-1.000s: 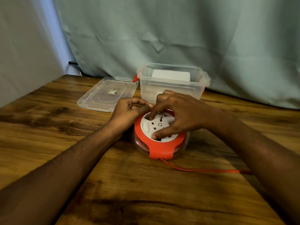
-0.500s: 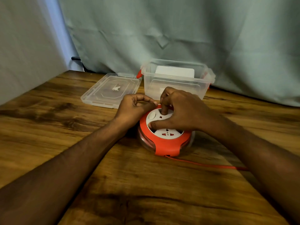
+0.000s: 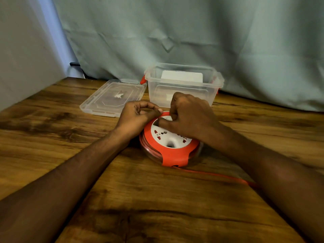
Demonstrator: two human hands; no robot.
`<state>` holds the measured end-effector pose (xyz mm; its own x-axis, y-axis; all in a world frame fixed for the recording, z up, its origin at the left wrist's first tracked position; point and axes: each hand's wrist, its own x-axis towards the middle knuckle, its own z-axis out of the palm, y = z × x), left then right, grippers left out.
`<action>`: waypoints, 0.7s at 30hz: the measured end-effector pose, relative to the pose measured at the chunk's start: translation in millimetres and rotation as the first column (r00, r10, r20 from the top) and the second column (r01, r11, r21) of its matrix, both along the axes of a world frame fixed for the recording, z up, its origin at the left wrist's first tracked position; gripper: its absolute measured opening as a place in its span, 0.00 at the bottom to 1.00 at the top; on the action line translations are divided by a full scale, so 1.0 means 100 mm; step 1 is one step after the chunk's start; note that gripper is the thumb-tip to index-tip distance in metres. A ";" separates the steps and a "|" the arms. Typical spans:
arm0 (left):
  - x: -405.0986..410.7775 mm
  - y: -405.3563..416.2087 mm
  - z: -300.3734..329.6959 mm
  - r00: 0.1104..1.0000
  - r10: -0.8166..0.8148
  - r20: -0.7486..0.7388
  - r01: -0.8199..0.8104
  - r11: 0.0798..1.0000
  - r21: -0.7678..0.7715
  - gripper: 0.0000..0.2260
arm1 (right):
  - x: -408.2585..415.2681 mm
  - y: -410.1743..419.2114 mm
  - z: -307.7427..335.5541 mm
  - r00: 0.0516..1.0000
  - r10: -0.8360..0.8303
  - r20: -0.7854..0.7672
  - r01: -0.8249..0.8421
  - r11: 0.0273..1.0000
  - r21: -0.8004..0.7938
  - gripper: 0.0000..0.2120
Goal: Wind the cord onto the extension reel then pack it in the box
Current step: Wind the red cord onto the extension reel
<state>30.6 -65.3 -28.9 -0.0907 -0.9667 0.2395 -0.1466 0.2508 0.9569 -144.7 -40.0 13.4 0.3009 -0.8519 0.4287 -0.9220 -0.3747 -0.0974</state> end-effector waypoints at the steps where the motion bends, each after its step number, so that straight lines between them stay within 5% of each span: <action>1: 0.00 0.00 0.00 1.000 -0.005 0.000 0.005 1.000 0.000 0.06 | -0.01 0.00 0.04 0.999 0.037 -0.023 -0.036 0.999 0.026 0.20; 6: 0.02 0.00 0.01 0.999 -0.015 0.030 0.015 1.000 -0.011 0.06 | -0.17 0.01 0.29 0.929 0.367 -0.050 -0.339 0.896 0.286 0.11; 9: 0.02 0.00 0.02 1.000 -0.025 0.018 0.025 1.000 -0.003 0.03 | -0.29 0.02 0.40 0.879 0.477 -0.023 -0.410 0.780 0.473 0.23; 16: 0.00 0.00 0.01 0.999 -0.033 0.000 0.033 0.999 -0.010 0.03 | -0.27 -0.01 0.33 0.891 0.442 -0.102 -0.372 0.841 0.393 0.27; 21: 0.01 0.00 -0.01 0.999 -0.036 -0.023 0.036 0.999 0.000 0.03 | -0.18 0.00 0.25 0.901 0.363 -0.236 -0.322 0.926 0.195 0.27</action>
<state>31.9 -65.6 -29.5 -0.1198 -0.9630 0.2412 -0.1154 0.2549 0.9601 -162.3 -39.6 38.4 0.6697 -0.7226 0.1711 -0.7385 -0.6722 0.0519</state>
